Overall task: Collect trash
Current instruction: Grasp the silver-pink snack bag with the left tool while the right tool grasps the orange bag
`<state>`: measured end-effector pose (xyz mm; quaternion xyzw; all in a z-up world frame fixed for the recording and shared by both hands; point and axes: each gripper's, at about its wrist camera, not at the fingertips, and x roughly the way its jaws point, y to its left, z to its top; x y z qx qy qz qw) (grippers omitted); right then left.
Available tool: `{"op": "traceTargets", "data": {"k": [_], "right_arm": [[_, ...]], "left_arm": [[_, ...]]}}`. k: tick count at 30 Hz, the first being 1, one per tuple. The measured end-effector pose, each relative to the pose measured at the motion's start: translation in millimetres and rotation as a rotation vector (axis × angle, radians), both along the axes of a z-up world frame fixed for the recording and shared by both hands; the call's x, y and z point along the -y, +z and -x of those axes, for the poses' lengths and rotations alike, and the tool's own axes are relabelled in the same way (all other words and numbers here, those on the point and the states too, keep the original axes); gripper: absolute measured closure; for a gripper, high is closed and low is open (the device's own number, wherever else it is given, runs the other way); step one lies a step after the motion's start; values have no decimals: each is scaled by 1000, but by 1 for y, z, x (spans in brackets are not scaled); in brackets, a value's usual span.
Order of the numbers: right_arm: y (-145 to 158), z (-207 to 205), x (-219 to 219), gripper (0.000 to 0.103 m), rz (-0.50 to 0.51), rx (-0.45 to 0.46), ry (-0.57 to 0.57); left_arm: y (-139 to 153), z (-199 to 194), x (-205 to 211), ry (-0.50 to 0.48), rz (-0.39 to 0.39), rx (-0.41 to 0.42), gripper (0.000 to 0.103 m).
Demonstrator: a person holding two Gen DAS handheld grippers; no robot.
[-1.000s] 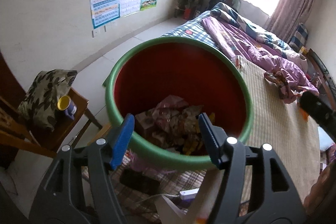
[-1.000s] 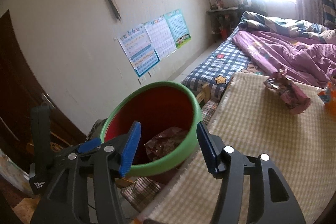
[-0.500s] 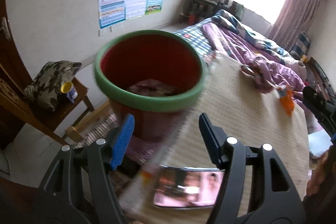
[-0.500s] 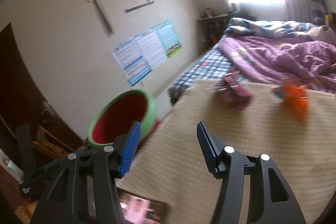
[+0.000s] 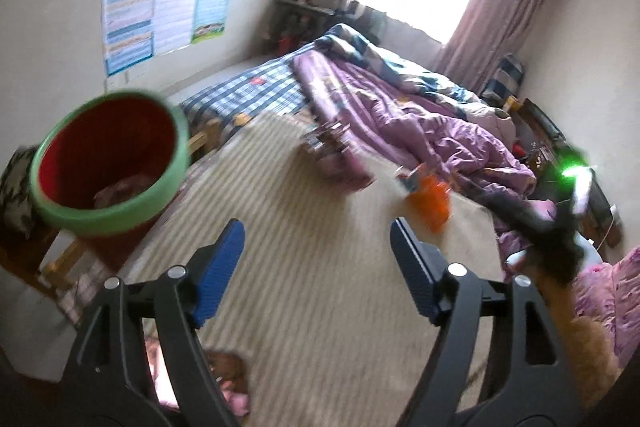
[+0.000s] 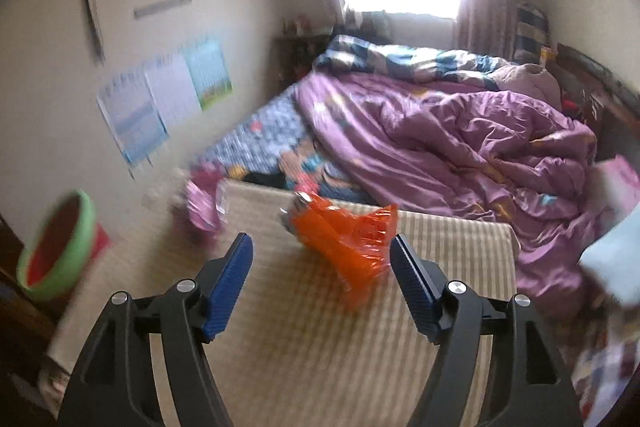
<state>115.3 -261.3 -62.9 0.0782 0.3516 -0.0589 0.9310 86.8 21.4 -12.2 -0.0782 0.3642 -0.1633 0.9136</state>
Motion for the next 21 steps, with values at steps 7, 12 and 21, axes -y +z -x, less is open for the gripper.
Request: {"op": "traceTargets", "data": {"k": [7, 12, 21], "right_arm": [[-60, -56, -8, 36, 141, -139, 96], [-74, -65, -6, 66, 148, -158, 132], [-38, -32, 6, 69, -22, -18, 162]], "left_arm": [[7, -66, 65, -32, -63, 34, 26], [-35, -127, 92, -12, -112, -64, 26], [-107, -198, 94, 75, -150, -270, 30]]}}
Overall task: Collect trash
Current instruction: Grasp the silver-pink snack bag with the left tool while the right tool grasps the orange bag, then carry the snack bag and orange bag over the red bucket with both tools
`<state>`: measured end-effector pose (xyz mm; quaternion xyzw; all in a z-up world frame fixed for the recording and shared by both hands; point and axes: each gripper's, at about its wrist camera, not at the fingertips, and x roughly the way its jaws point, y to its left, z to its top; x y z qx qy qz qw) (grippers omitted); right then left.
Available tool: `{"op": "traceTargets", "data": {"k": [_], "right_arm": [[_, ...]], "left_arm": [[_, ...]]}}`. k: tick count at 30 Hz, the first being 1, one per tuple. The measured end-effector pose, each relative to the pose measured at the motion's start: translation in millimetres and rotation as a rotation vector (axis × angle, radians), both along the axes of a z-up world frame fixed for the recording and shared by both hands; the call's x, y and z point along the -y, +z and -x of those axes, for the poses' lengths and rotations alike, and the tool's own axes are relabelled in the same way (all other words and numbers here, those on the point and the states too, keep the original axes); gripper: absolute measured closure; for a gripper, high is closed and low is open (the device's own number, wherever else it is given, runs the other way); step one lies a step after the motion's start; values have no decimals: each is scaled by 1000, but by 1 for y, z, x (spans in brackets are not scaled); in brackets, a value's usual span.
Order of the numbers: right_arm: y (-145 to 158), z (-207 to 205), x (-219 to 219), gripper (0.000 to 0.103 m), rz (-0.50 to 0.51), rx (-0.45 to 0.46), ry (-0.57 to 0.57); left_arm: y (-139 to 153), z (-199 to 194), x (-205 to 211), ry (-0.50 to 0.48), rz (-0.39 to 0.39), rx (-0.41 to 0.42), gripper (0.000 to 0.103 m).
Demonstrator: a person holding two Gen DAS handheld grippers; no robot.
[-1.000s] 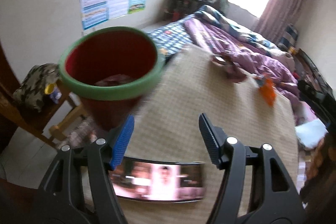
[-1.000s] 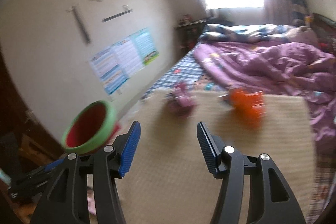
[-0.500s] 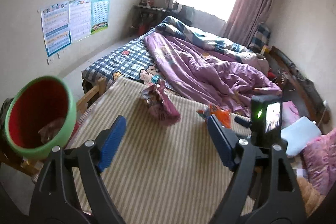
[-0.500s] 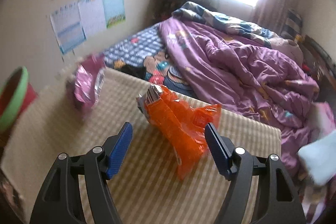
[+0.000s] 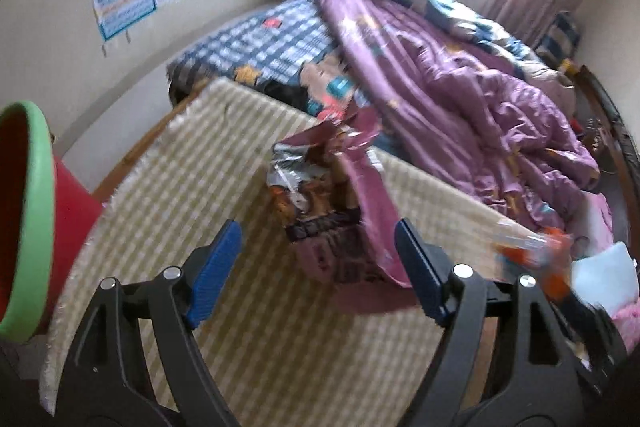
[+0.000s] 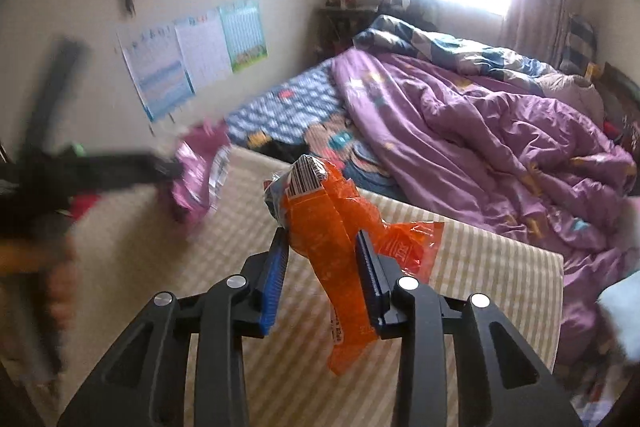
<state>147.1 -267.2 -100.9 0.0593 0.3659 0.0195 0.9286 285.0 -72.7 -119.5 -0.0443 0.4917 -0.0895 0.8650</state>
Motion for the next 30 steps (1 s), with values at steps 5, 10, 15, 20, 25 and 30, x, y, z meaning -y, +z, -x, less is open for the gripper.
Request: {"op": "traceTargets", "data": {"k": [5, 10, 15, 20, 25, 30], "right_arm": [[24, 13, -2, 69, -69, 48, -1], [40, 27, -9, 69, -107, 73, -3], [48, 50, -17, 69, -139, 96, -27], [48, 75, -30, 69, -193, 92, -64], [54, 101, -58, 69, -225, 99, -40], [67, 119, -86, 69, -260, 117, -16]], "left_arm": [[-19, -12, -8, 26, 101, -100, 52], [3, 7, -14, -16, 117, -59, 77], [32, 53, -38, -51, 171, -2, 78], [54, 97, -51, -82, 163, 54, 78], [77, 153, -69, -98, 175, 131, 78], [91, 188, -87, -89, 130, 207, 77]]}}
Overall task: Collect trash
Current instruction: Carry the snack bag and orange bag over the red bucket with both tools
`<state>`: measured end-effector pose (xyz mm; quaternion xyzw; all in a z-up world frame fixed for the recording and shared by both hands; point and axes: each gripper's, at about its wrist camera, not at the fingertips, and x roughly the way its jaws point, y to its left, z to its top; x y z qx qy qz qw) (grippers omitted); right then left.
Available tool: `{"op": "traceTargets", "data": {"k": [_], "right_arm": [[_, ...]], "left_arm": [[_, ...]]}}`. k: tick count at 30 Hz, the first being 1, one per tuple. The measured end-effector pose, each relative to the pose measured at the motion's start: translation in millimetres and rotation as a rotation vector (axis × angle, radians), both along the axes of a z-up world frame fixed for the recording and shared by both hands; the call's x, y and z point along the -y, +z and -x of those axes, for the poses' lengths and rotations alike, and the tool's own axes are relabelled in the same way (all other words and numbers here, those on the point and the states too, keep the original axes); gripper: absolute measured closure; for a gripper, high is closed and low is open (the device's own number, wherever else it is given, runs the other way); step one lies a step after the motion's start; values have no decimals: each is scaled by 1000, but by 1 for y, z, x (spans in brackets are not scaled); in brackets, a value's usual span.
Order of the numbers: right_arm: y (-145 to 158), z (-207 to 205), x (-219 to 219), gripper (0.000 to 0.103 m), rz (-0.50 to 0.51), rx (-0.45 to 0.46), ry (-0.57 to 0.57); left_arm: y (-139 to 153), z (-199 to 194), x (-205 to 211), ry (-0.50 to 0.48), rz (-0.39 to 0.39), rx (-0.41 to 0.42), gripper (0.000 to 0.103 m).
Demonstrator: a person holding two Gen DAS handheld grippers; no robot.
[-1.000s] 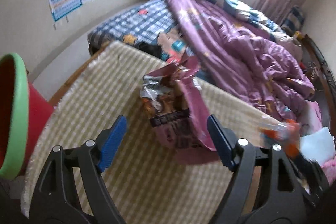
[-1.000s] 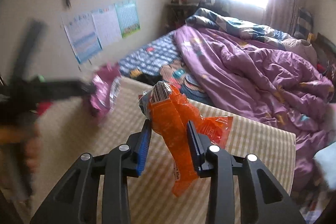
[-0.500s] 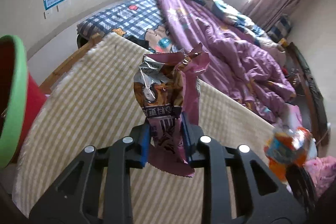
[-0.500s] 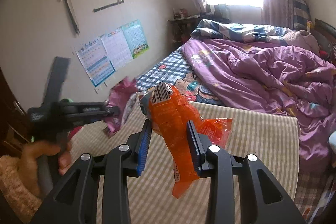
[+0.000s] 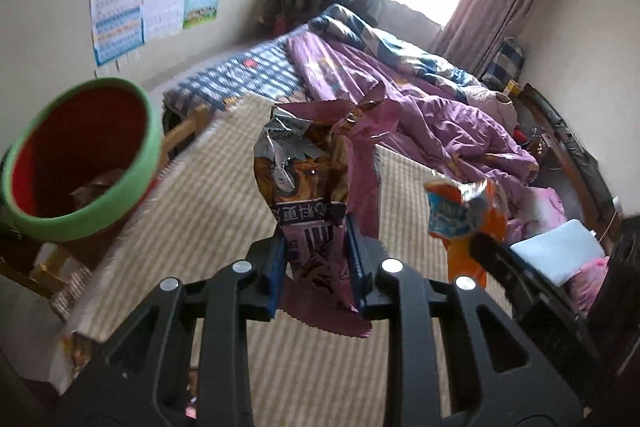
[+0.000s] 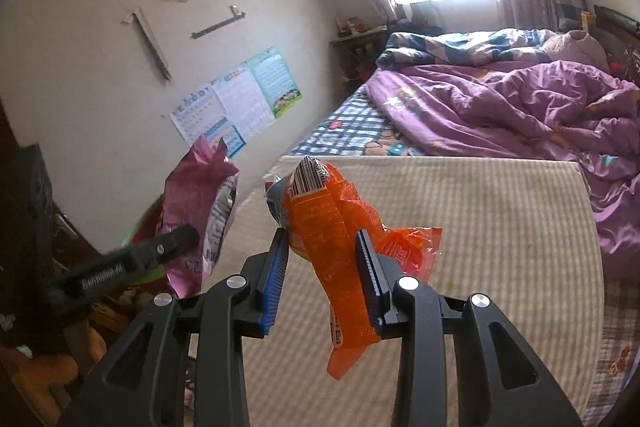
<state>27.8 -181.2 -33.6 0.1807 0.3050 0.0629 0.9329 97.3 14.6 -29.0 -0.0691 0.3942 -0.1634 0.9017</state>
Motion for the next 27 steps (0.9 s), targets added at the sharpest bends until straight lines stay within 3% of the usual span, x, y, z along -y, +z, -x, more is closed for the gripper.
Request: {"op": "traceTargets", "data": {"k": [11, 27], "right_arm": [[21, 6, -67, 69, 19, 43, 42], [16, -26, -146, 69, 29, 15, 13]], "left_arm": [[-5, 22, -69, 103, -8, 2, 77], [-10, -23, -175, 152, -50, 17, 76]]}}
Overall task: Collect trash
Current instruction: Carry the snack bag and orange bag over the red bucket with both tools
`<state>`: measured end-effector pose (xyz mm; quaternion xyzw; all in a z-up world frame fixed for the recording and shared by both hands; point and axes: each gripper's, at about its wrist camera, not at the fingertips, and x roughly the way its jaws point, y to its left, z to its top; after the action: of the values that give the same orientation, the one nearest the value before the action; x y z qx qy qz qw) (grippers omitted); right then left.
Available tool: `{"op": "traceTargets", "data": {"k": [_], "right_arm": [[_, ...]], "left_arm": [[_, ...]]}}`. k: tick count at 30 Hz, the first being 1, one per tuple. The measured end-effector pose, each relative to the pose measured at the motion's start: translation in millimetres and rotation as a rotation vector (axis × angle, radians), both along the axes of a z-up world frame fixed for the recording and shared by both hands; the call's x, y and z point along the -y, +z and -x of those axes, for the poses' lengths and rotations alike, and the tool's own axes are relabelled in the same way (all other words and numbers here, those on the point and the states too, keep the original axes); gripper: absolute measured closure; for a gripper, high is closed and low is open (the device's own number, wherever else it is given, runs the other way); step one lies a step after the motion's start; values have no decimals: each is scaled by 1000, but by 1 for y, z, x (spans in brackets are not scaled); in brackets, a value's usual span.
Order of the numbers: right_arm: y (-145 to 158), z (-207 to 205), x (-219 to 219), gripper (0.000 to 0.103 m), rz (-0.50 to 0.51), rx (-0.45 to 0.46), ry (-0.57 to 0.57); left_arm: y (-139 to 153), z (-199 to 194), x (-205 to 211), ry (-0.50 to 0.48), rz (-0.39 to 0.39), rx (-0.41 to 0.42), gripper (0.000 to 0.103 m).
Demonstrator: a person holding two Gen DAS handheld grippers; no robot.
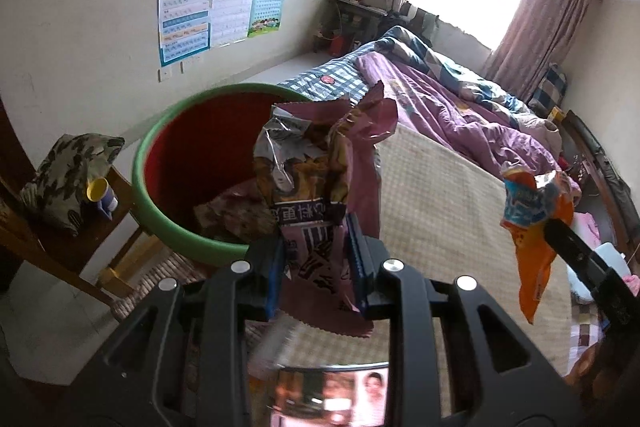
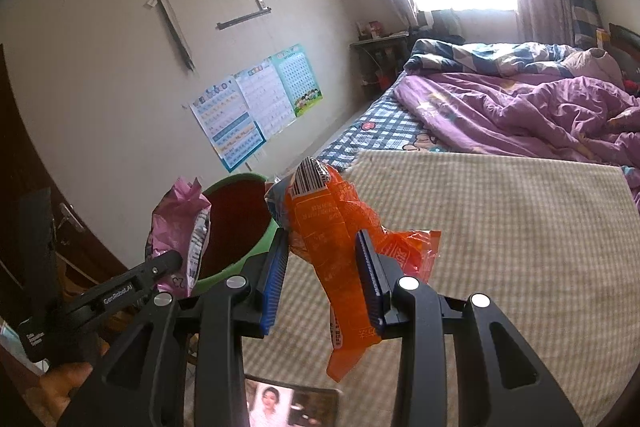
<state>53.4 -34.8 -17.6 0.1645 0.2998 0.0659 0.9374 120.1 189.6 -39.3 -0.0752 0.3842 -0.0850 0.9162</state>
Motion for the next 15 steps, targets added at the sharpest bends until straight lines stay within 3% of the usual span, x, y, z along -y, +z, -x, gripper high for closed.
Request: {"op": "traceTargets", "data": {"k": [15], "right_arm": [[-7, -46, -69, 69, -4, -27, 27]], "left_arm": [[-20, -43, -57, -13, -19, -37, 76]]}}
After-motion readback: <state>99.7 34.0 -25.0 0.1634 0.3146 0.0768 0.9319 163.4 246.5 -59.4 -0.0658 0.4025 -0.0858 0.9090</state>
